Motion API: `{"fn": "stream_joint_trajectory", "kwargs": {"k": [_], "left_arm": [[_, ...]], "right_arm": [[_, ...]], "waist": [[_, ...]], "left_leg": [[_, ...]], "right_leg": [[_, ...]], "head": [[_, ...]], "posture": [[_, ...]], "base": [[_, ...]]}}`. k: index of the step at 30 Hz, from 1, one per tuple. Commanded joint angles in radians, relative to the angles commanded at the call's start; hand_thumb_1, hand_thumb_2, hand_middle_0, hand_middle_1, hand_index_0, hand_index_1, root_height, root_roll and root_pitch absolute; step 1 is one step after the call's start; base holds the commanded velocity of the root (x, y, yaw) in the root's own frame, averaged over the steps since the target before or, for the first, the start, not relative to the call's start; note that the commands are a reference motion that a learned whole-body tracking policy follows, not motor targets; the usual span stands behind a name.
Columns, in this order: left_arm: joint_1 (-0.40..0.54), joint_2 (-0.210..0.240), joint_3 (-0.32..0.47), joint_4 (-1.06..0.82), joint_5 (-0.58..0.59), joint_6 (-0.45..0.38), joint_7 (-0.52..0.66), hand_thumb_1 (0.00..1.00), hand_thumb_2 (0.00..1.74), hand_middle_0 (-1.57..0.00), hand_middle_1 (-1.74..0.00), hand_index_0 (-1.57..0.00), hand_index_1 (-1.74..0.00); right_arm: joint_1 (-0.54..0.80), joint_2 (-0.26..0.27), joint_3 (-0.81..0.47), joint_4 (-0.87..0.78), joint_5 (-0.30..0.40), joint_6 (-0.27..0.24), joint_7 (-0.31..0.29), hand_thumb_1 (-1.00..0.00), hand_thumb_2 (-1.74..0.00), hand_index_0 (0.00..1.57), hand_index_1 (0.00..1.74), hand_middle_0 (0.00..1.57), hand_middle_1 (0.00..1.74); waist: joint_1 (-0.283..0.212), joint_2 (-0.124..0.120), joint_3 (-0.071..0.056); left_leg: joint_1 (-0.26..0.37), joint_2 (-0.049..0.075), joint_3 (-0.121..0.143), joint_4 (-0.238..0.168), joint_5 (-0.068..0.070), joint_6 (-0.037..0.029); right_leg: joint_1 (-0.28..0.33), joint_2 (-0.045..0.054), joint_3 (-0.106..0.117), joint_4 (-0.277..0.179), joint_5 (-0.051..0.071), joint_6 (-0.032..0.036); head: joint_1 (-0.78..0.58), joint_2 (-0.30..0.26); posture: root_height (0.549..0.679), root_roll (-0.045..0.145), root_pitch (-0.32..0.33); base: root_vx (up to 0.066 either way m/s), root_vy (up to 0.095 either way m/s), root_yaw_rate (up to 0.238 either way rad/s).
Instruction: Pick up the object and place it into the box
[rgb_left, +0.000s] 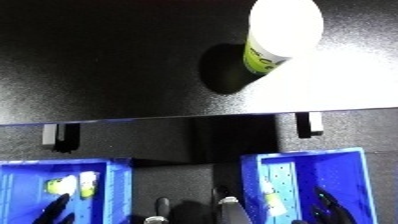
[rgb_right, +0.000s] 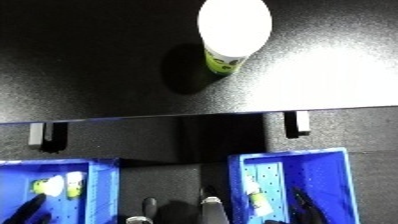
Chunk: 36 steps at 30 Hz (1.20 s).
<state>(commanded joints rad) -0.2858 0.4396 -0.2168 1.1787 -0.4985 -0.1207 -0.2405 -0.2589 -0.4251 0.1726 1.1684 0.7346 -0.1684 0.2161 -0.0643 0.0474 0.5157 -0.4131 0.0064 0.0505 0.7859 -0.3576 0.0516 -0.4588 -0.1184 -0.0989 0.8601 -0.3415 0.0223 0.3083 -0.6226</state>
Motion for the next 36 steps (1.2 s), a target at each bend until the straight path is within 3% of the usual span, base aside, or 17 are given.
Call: {"fn": "stream_joint_trajectory", "kwargs": {"k": [4, 8, 9, 11, 15, 17, 20, 21, 22, 23, 24, 25, 31, 36], "left_arm": [[0.016, -0.008, 0.002, 0.01, 0.002, -0.011, -0.008, 0.0, 0.0, 0.0, 0.0, 0.0, 0.0], [0.029, -0.011, 0.008, -0.006, 0.004, 0.005, 0.005, 0.0, 0.0, 0.0, 0.0, 0.0, 0.0], [0.029, -0.011, 0.008, -0.006, 0.004, 0.005, 0.005, 0.0, 0.0, 0.0, 0.0, 0.0, 0.0], [0.049, -0.012, 0.016, -0.025, 0.005, 0.015, 0.02, 0.0, 0.0, 0.0, 0.0, 0.0, 0.0], [0.08, 0.0, 0.029, -0.048, 0.009, 0.017, 0.032, 0.0, 0.0, 0.0, 0.0, 0.0, 0.0], [0.088, 0.006, 0.034, -0.053, 0.01, 0.018, 0.032, 0.0, 0.0, 0.0, 0.0, 0.0, 0.0], [0.114, 0.027, 0.053, -0.062, 0.008, 0.018, 0.026, 0.0, 0.0, 0.0, 0.0, 0.0, 0.0], [0.114, 0.027, 0.053, -0.062, 0.008, 0.018, 0.026, 0.0, 0.0, 0.0, 0.0, 0.0, 0.0], [0.126, 0.033, 0.058, -0.058, 0.004, 0.014, 0.025, 0.0, 0.0, 0.0, 0.0, 0.0, 0.0], [0.126, 0.033, 0.058, -0.058, 0.004, 0.014, 0.025, 0.0, 0.0, 0.0, 0.0, 0.0, 0.0], [0.134, 0.038, 0.059, -0.047, -0.002, 0.005, 0.022, 0.0, 0.0, 0.0, 0.0, 0.0, 0.0], [0.136, 0.04, 0.058, -0.041, -0.005, 0.001, 0.019, 0.0, 0.0, 0.0, 0.0, 0.0, 0.0], [0.135, 0.044, 0.041, -0.005, -0.023, -0.023, 0.006, 0.0, 0.0, 0.0, 0.0, 0.0, 0.0], [0.127, 0.027, 0.025, 0.02, -0.034, -0.031, 0.006, 0.0, 0.0, 0.0, 0.0, 0.0, 0.0]], "right_arm": [[-0.003, -0.01, -0.003, -0.028, 0.002, 0.004, 0.041, 0.0, 0.0, 0.0, 0.0, 0.0, 0.0], [0.006, -0.024, 0.001, -0.113, 0.07, 0.075, 0.142, 0.0, 0.0, 0.0, 0.0, 0.0, 0.0], [0.006, -0.024, 0.001, -0.113, 0.07, 0.075, 0.142, 0.0, 0.0, 0.0, 0.0, 0.0, 0.0], [0.036, -0.03, 0.013, -0.228, 0.121, 0.155, 0.241, 0.0, 0.0, 0.0, 0.0, 0.0, 0.0], [0.105, -0.052, 0.044, -0.414, 0.137, 0.248, 0.371, 0.0, 0.0, 0.0, 0.0, 0.0, 0.0], [0.125, -0.06, 0.051, -0.466, 0.138, 0.271, 0.401, 0.0, 0.0, 0.0, 0.0, 0.0, 0.0], [0.196, -0.096, 0.07, -0.667, 0.133, 0.362, 0.516, 0.0, 0.0, 0.0, 0.0, 0.0, 0.0], [0.196, -0.096, 0.07, -0.667, 0.133, 0.362, 0.516, 0.0, 0.0, 0.0, 0.0, 0.0, 0.0], [0.222, -0.116, 0.07, -0.755, 0.137, 0.403, 0.59, 0.0, 0.0, 0.0, 0.0, 0.0, 0.0], [0.222, -0.116, 0.07, -0.755, 0.137, 0.403, 0.59, 0.0, 0.0, 0.0, 0.0, 0.0, 0.0], [0.239, -0.14, 0.067, -0.841, 0.156, 0.433, 0.666, 0.0, 0.0, 0.0, 0.0, 0.0, 0.0], [0.245, -0.153, 0.065, -0.881, 0.171, 0.443, 0.7, 0.0, 0.0, 0.0, 0.0, 0.0, 0.0], [0.233, -0.192, 0.025, -1.094, 0.296, 0.426, 0.839, 0.0, 0.0, 0.0, 0.0, 0.0, 0.0], [0.168, -0.194, -0.036, -1.233, 0.435, 0.346, 0.845, 0.0, 0.0, 0.0, 0.0, 0.0, 0.0]], "waist": [[-0.006, 0.002, -0.004], [-0.011, 0.0, -0.004], [-0.011, 0.0, -0.004], [-0.018, -0.007, -0.003], [-0.028, -0.021, -0.004], [-0.031, -0.025, -0.005], [-0.045, -0.041, -0.011], [-0.045, -0.041, -0.011], [-0.051, -0.048, -0.014], [-0.051, -0.048, -0.014], [-0.057, -0.054, -0.016], [-0.059, -0.056, -0.018], [-0.071, -0.06, -0.027], [-0.077, -0.053, -0.034]], "left_leg": [[0.003, 0.003, 0.007, -0.003, -0.001, -0.0011], [0.002, 0.005, 0.01, -0.002, -0.003, -0.0047], [0.002, 0.005, 0.01, -0.002, -0.003, -0.0047], [-0.001, 0.007, 0.011, 0.001, -0.004, -0.0066], [-0.01, 0.013, 0.013, 0.001, -0.002, -0.0096], [-0.012, 0.016, 0.014, 0.0, 0.0, -0.0112], [-0.023, 0.026, 0.021, -0.006, 0.007, -0.0197], [-0.023, 0.026, 0.021, -0.006, 0.007, -0.0197], [-0.029, 0.031, 0.023, -0.005, 0.009, -0.0246], [-0.029, 0.031, 0.023, -0.005, 0.009, -0.0246], [-0.034, 0.036, 0.024, -0.003, 0.009, -0.0296], [-0.035, 0.038, 0.025, -0.002, 0.009, -0.032], [-0.036, 0.048, 0.028, -0.002, 0.009, -0.0461], [-0.033, 0.051, 0.031, -0.002, 0.005, -0.054]], "right_leg": [[0.0, 0.0026, 0.002, 0.001, -0.004, -0.0055], [-0.001, 0.0048, 0.002, 0.005, -0.009, -0.0106], [-0.001, 0.0048, 0.002, 0.005, -0.009, -0.0106], [-0.004, 0.0063, 0.002, 0.01, -0.014, -0.0137], [-0.014, 0.0069, -0.001, 0.015, -0.017, -0.0128], [-0.017, 0.0072, -0.002, 0.016, -0.018, -0.0117], [-0.03, 0.0082, -0.004, 0.016, -0.018, -0.0086], [-0.03, 0.0082, -0.004, 0.016, -0.018, -0.0086], [-0.035, 0.0082, -0.006, 0.016, -0.019, -0.009], [-0.035, 0.0082, -0.006, 0.016, -0.019, -0.009], [-0.038, 0.0075, -0.007, 0.016, -0.02, -0.0094], [-0.039, 0.0072, -0.007, 0.016, -0.021, -0.0094], [-0.041, 0.0053, -0.002, 0.014, -0.024, -0.0055], [-0.039, 0.0032, 0.004, 0.012, -0.025, -0.0043]], "head": [[0.029, 0.049], [0.035, 0.084], [0.035, 0.084], [0.019, 0.115], [-0.008, 0.183], [-0.016, 0.208], [-0.041, 0.256], [-0.041, 0.256], [-0.05, 0.262], [-0.05, 0.262], [-0.061, 0.257], [-0.066, 0.251], [-0.083, 0.205], [-0.081, 0.165]], "posture": [[0.625, 0.035, -0.023], [0.625, 0.037, -0.02], [0.625, 0.037, -0.02], [0.624, 0.037, -0.017], [0.624, 0.036, -0.009], [0.623, 0.035, -0.006], [0.623, 0.035, 0.007], [0.623, 0.035, 0.007], [0.623, 0.036, 0.013], [0.623, 0.036, 0.013], [0.623, 0.037, 0.016], [0.623, 0.038, 0.017], [0.624, 0.043, 0.021], [0.625, 0.05, 0.021]], "base": [[0.004, 0.015, -0.055], [-0.001, -0.002, -0.026], [-0.002, -0.009, -0.023], [-0.004, -0.011, -0.053], [-0.008, -0.026, -0.06], [-0.01, -0.038, -0.055], [-0.023, -0.022, -0.075], [-0.025, -0.017, -0.084], [-0.023, -0.013, -0.069], [-0.023, -0.013, -0.069], [-0.013, -0.011, -0.049], [-0.006, -0.01, -0.038], [0.005, 0.004, -0.025], [0.01, 0.028, 0.01]]}}
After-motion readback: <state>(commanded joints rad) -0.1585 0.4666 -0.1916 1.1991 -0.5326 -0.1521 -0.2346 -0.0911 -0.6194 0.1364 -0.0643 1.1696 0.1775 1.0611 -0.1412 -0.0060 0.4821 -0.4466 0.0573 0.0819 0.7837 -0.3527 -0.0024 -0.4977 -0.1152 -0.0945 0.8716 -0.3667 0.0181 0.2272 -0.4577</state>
